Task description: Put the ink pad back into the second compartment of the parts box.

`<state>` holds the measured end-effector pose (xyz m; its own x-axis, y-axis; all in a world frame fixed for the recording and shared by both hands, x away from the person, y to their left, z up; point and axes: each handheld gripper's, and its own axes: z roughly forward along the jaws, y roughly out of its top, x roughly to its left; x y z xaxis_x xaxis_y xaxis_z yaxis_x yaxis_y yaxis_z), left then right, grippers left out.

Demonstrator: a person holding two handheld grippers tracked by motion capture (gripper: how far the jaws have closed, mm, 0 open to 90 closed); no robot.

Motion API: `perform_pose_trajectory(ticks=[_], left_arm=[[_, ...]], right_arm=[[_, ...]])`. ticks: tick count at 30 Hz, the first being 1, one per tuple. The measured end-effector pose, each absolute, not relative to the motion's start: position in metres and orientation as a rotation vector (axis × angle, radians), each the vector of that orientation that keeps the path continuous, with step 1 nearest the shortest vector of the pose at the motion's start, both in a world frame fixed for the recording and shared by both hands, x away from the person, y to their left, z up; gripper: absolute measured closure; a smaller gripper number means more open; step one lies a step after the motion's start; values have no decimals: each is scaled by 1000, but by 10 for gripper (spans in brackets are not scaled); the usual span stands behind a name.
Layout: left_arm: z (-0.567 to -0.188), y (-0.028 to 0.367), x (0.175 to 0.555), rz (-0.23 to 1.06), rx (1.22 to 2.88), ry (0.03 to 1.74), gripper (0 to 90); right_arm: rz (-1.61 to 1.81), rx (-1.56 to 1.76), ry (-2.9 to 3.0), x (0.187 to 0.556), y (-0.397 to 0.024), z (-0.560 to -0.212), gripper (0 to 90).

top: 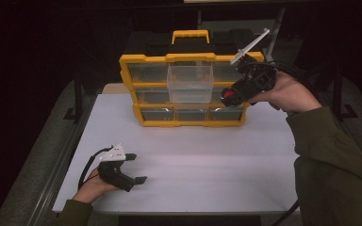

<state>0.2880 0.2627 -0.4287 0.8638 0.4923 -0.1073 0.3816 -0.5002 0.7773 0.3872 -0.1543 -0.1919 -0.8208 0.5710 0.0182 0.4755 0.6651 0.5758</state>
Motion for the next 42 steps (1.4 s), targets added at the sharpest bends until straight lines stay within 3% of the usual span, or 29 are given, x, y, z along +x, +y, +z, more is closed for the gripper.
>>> perform_pose_trajectory(ticks=[22,42], left_arm=[[-429,262,288,158,2150,633,17],[-428,261,287,147,2144,621,17]], right_arm=[[932,840,2661,405,-132,-140,288],[927,816,2690,433,-80,-144,287]])
